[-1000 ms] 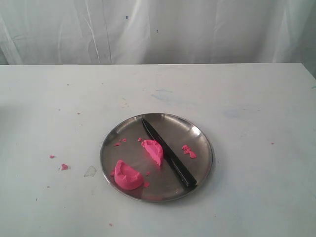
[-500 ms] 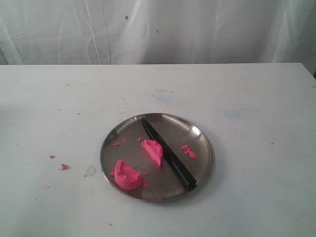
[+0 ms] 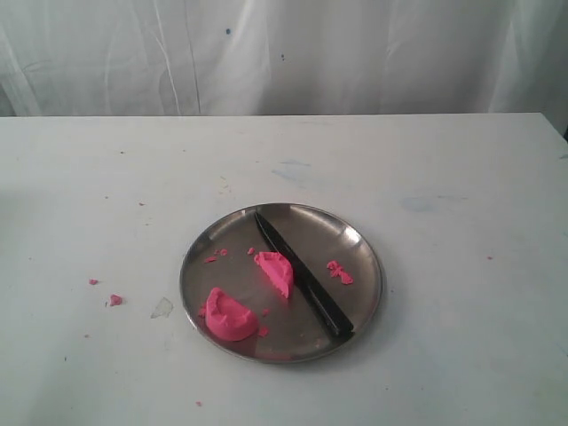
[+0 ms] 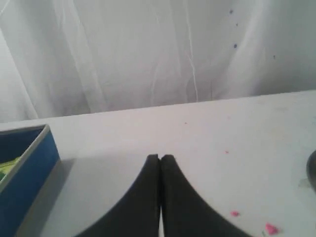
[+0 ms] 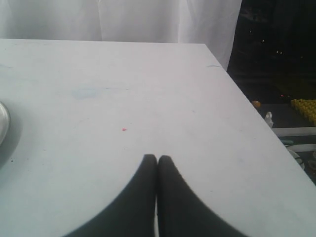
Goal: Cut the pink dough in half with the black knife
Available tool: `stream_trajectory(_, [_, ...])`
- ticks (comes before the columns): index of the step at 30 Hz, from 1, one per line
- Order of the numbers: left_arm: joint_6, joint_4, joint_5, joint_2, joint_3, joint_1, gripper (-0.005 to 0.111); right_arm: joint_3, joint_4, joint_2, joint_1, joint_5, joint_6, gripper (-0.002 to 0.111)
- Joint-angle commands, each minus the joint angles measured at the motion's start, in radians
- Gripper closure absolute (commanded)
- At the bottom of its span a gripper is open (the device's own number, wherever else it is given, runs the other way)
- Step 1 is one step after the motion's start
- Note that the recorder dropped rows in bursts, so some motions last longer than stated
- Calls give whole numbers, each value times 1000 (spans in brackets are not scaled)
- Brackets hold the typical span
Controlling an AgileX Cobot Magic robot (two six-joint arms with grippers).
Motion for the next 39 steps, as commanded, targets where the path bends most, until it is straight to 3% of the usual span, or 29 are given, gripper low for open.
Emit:
stream_trajectory(1, [245, -256, 268, -38, 4, 4, 107, 0, 1, -5, -6, -7, -14, 108])
stream_trajectory(4, [239, -264, 435, -38, 4, 4, 107, 0, 1, -5, -6, -7, -14, 108])
stream_trajectory(7, [227, -272, 430, -38, 4, 4, 107, 0, 1, -5, -6, -7, -14, 108])
stream_trajectory(12, [227, -417, 430, -38, 4, 4, 107, 0, 1, -5, -6, -7, -14, 108])
stream_trajectory(17, [235, -417, 442, -38, 4, 4, 107, 0, 1, -5, -6, -7, -14, 108])
stream_trajectory(23, [491, -428, 442, -38, 4, 4, 107, 0, 1, -5, -6, -7, -14, 108])
stream_trajectory(39, [491, -414, 442, -38, 4, 2, 107, 0, 1, -5, -6, -7, -14, 108])
